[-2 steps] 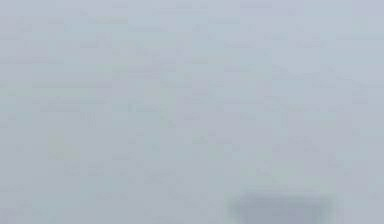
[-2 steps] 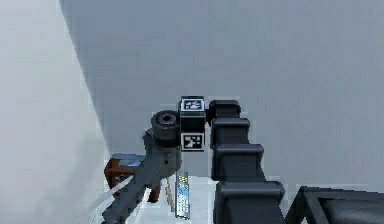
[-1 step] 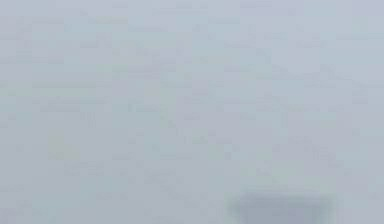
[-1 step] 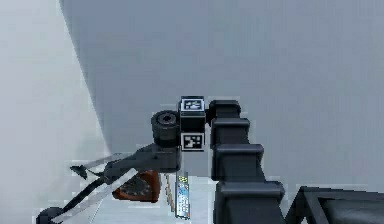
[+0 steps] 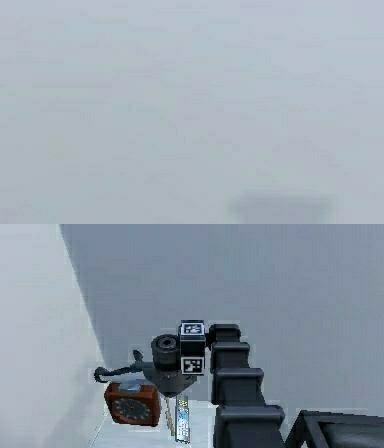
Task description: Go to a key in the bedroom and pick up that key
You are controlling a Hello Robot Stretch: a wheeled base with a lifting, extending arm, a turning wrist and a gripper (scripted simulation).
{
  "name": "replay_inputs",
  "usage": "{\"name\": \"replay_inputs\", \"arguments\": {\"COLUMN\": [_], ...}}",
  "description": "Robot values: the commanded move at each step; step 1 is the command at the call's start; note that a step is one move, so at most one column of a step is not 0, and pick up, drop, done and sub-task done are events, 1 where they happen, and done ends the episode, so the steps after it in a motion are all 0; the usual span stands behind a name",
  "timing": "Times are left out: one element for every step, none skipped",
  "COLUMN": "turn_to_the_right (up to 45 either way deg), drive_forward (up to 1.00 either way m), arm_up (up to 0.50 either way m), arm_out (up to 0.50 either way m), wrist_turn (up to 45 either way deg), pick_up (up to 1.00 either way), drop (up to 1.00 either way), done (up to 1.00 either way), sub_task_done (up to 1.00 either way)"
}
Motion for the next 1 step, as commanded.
{"name": "replay_inputs", "arguments": {"turn_to_the_right": [0.0], "drive_forward": [0.00], "arm_up": [0.00], "arm_out": [0.00], "wrist_turn": [27.0], "pick_up": [0.00], "drop": [0.00], "done": [0.00], "sub_task_done": [0.00]}}
